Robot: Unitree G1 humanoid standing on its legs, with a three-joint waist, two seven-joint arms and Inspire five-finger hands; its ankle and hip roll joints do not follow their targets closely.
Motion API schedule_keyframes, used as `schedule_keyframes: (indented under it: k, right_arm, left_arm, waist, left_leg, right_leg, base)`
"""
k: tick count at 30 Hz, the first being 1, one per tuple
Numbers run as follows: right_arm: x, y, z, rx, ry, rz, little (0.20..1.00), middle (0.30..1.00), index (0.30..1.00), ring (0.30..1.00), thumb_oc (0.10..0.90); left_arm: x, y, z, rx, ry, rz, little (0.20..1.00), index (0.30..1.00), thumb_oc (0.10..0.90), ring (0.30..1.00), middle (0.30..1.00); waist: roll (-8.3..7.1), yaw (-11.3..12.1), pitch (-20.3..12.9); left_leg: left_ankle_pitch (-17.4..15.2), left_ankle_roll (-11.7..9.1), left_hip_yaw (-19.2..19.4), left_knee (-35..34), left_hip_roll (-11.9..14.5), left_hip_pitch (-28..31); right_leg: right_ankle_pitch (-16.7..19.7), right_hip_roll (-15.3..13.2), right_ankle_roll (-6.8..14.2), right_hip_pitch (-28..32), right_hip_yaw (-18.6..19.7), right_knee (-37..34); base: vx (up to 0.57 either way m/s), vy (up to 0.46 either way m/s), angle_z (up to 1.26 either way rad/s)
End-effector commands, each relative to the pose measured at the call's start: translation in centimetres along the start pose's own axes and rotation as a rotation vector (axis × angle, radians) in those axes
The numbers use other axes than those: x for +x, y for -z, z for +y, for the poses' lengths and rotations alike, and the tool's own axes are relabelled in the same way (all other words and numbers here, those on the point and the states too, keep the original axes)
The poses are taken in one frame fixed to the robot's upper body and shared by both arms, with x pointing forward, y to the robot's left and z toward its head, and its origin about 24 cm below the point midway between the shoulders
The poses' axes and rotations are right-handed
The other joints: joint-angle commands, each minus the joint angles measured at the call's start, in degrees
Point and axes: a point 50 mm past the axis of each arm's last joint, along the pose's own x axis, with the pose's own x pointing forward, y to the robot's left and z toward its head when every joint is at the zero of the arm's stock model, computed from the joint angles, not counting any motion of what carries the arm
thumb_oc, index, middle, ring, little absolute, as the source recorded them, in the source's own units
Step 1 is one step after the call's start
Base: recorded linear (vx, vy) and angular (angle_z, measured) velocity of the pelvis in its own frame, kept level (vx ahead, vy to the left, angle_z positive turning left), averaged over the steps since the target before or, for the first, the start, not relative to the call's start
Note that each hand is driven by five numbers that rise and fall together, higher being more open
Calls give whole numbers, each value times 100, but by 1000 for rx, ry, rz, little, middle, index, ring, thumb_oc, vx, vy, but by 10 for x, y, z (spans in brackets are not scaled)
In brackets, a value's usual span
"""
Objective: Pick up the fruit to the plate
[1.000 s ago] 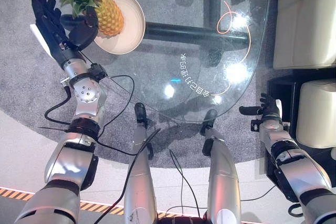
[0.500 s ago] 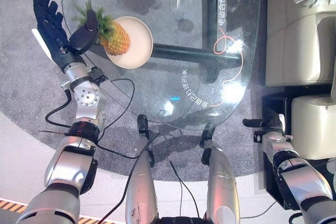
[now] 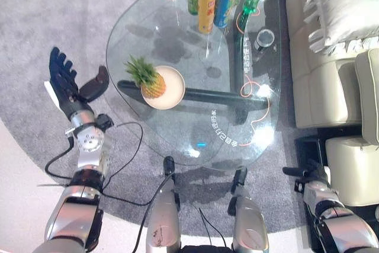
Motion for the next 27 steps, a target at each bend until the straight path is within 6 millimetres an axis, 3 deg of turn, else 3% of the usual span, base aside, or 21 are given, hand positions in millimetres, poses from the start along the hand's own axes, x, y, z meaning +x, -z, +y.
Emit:
schedule_keyframes:
  k: [1, 7, 13, 15, 22, 27]
  right_arm:
    - [-5, 56, -40, -107, 86, 87, 900, 900, 900, 900, 800]
    - [-19, 107, -47, -188, 49, 221, 900, 900, 900, 900, 800]
    - [-35, 144, -40, -306, -31, 316, 900, 900, 900, 900, 800]
    - [-38, 148, -37, -317, -44, 333, 900, 900, 900, 900, 800]
    - [-46, 163, -26, -438, -139, 391, 900, 900, 900, 900, 800]
    - [-52, 172, -19, -528, -203, 434, 900, 900, 900, 900, 800]
  left_arm:
    - [-7, 9, 28, 84, -6, 14, 900, 900, 800, 900, 900]
    - [-60, 71, 76, 338, 71, 331, 900, 900, 800, 900, 900]
    - [-117, 114, 116, 582, 179, 646, 900, 900, 800, 900, 900]
    - [-129, 122, 121, 621, 219, 718, 900, 900, 800, 900, 900]
    - [-210, 154, 149, 757, 316, 1191, 900, 900, 800, 900, 900]
    - [-242, 162, 149, 773, 382, 1362, 900, 900, 800, 900, 900]
  waist:
    - [-66, 97, -1228]
    - [-96, 95, -1719]
    - [-93, 19, -2086]
    - [-87, 6, -2126]
    - [-60, -57, -2350]
    - [-44, -66, -2448]
  left_leg:
    - [-329, -275, 92, 191, 369, 160]
    - [-316, -277, 188, -16, 410, 759]
    - [-405, -298, 285, -61, 431, 1089]
    - [-413, -297, 291, -61, 424, 1123]
    - [-383, -337, 369, -61, 480, 1221]
    - [-417, -338, 406, -61, 517, 1299]
  right_leg:
    - [-299, -453, 145, -105, 1, 532]
    - [-257, -418, 173, 508, -72, 311]
    - [-187, -416, 222, 912, -116, 64]
    - [-181, -418, 226, 972, -150, 42]
    - [-154, -407, 246, 1149, -297, -84]
    - [-180, -389, 224, 1195, -310, -105]
  base:
    - [246, 34, 9]
    - [198, -2, -2]
    - [131, -9, 0]
    - [18, 0, 1]
    - [23, 7, 1]
    - [41, 10, 0]
